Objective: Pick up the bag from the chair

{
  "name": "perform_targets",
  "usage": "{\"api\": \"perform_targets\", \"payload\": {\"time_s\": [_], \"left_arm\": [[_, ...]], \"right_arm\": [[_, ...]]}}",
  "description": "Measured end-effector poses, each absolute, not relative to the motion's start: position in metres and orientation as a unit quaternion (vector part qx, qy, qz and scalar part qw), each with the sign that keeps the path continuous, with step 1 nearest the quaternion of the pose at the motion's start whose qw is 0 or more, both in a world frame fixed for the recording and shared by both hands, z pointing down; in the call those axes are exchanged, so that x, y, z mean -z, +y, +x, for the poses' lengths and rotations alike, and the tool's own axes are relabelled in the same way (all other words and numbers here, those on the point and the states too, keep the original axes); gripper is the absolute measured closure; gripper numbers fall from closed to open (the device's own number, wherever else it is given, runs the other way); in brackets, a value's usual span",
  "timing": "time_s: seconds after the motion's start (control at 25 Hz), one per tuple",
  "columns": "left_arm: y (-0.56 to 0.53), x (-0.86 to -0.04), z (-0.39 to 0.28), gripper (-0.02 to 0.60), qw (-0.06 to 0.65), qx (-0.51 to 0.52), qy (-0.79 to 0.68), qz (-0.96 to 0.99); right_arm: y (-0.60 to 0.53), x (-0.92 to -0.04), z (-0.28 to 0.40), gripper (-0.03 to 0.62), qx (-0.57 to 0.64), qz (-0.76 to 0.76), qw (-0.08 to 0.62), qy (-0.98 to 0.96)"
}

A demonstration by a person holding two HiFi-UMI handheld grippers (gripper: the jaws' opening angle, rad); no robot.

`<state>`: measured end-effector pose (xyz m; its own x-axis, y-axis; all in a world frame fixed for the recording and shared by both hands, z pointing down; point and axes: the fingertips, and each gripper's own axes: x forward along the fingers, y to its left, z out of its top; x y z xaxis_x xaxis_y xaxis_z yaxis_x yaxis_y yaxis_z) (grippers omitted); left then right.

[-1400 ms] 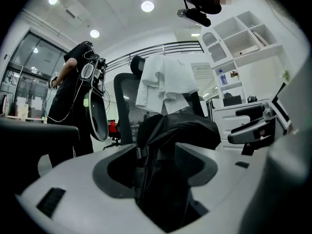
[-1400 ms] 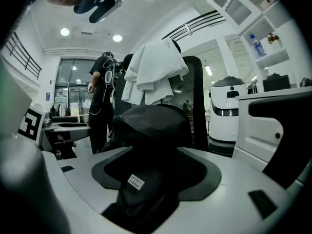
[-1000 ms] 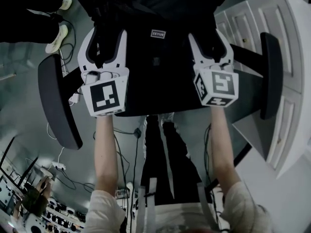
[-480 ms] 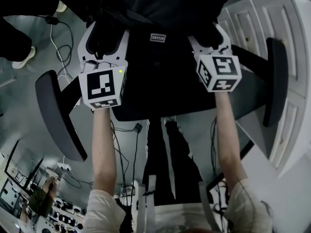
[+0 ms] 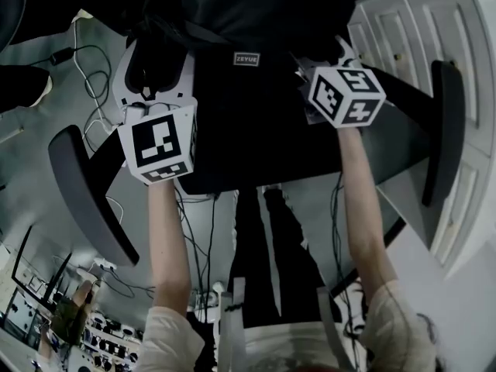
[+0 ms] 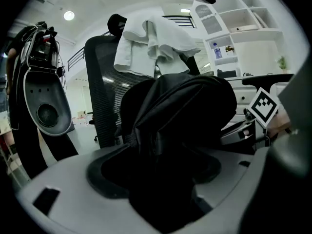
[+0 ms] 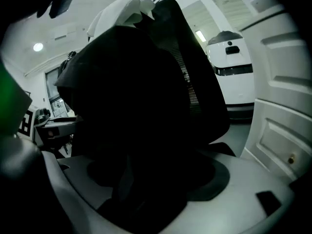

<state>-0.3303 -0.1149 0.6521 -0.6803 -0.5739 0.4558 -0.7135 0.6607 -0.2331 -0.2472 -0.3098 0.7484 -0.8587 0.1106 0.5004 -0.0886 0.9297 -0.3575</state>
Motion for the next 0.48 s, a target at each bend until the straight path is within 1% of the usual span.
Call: {"api": "perform_targets", "payload": {"time_s": [0.12, 0.2, 0.36, 0.4, 0.44, 0.48], "left_arm": [[-0.11, -0.662, -0.327, 0.285, 0.19, -0.208, -0.893, 0.35], [-0.109, -0.669, -0.328, 0.285, 0.205, -0.205, -0.89, 0.352], [-0.112, -0.675, -0.335, 0.287, 0.24, -0.191, -0.885, 0.349], [-0.112, -0.676, -0.335, 0.287, 0.248, -0.186, -0.885, 0.348], [-0.112, -0.677, -0.336, 0.29, 0.253, -0.183, -0.884, 0.348], [-0.111, -0.677, -0.335, 0.31, 0.255, -0.184, -0.883, 0.348]], "right_arm": [[-0.308, -0.766, -0.244, 0.263, -0.231, -0.011, 0.29, -0.928], [-0.305, -0.773, -0.241, 0.263, -0.23, -0.02, 0.302, -0.925], [-0.303, -0.774, -0.242, 0.268, -0.221, -0.031, 0.302, -0.927], [-0.304, -0.774, -0.243, 0.306, -0.226, -0.027, 0.301, -0.926], [-0.305, -0.774, -0.244, 0.372, -0.23, -0.021, 0.301, -0.925], [-0.306, -0.773, -0.244, 0.427, -0.231, -0.015, 0.303, -0.925]]}}
